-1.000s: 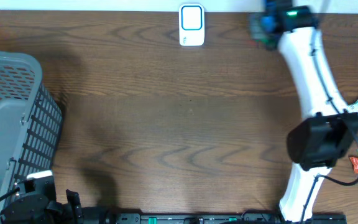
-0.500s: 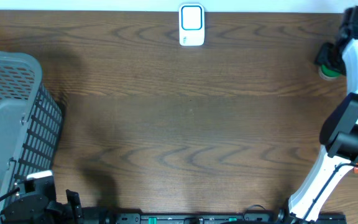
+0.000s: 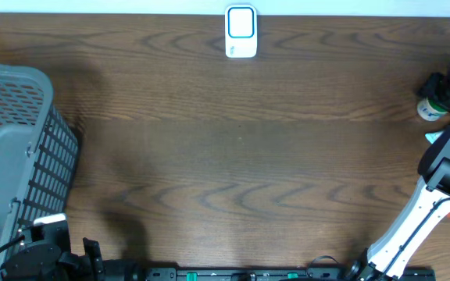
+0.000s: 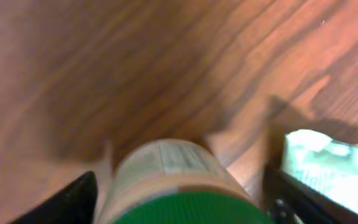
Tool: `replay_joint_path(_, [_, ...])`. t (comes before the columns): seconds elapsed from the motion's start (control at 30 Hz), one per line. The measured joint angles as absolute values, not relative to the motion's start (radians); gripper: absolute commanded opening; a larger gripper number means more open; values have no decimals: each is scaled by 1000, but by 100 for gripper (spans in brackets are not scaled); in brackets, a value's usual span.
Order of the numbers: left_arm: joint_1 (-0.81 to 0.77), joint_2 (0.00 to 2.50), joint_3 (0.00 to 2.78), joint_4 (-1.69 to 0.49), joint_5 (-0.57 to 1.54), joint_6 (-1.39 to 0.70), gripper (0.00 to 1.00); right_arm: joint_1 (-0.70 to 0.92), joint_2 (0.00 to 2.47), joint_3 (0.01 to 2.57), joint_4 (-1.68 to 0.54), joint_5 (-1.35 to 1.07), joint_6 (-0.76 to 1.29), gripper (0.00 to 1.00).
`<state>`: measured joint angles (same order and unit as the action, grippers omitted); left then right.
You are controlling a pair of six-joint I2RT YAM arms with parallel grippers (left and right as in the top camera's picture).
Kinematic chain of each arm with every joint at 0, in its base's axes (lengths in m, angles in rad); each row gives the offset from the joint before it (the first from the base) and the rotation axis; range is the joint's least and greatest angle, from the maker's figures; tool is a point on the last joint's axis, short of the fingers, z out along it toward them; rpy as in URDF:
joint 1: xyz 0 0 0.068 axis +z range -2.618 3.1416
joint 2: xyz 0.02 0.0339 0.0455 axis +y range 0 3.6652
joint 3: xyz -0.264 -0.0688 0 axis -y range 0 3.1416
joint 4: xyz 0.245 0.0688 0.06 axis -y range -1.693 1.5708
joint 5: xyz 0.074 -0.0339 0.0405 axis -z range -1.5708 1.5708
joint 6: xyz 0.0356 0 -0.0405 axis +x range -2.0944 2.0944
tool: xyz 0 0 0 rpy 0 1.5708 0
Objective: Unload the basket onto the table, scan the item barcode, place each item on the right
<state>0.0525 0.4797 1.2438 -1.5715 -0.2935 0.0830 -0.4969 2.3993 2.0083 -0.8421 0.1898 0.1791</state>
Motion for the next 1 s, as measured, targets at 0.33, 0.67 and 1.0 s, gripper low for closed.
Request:
replay_joint_path(0.33, [52, 480, 1244, -1571, -294, 83, 90, -577, 2347, 2137, -1002, 68, 187, 99])
replay_joint_path(0.67, [52, 480, 1244, -1572, -294, 83, 90, -532, 1758, 2193, -914, -429, 263, 99])
replay_joint_path(1.0, [52, 480, 1244, -1572, -294, 83, 90, -467, 1138, 2213, -1187, -589, 166, 99])
